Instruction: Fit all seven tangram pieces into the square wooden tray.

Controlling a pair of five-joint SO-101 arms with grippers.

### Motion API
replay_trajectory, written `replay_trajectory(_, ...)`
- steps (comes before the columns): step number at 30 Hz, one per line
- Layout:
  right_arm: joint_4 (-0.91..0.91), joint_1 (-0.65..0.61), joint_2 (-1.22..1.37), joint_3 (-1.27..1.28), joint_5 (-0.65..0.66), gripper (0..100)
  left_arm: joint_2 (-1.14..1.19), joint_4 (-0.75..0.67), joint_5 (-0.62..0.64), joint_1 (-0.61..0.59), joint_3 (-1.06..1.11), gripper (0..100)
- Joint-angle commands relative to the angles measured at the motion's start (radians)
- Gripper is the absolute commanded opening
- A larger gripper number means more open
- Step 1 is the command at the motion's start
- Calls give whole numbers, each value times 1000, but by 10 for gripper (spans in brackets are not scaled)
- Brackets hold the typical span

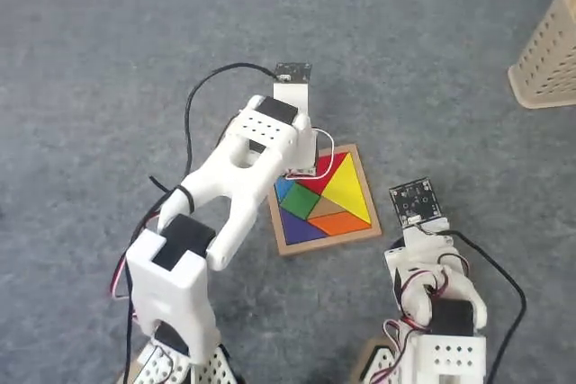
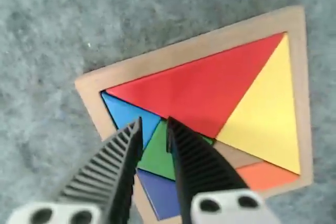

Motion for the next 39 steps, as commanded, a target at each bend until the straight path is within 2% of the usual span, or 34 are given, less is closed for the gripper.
replay_trajectory(1,5,12,8,15,9,6,-48,-31,-12,2,-35,73)
replay_trajectory(6,5,12,8,15,9,6,-48,-91,-21,8,21,73)
replay_trajectory(14,5,12,8,15,9,6,-46,-262,-252,11,191,73)
replay_trajectory(21,5,12,8,15,9,6,-69,-273,-324,-14,202,53)
replay_trajectory(23,5,12,8,15,9,6,-123,-273,-324,-31,209,6)
replay_trajectory(27,5,12,8,15,9,6,-313,-296,-321,-80,315,12)
replay_trajectory(35,5,15,8,15,9,6,-795,-720,-327,-103,834,13)
replay_trajectory(39,5,15,10,15,9,6,-1014,-990,-327,-112,1087,14)
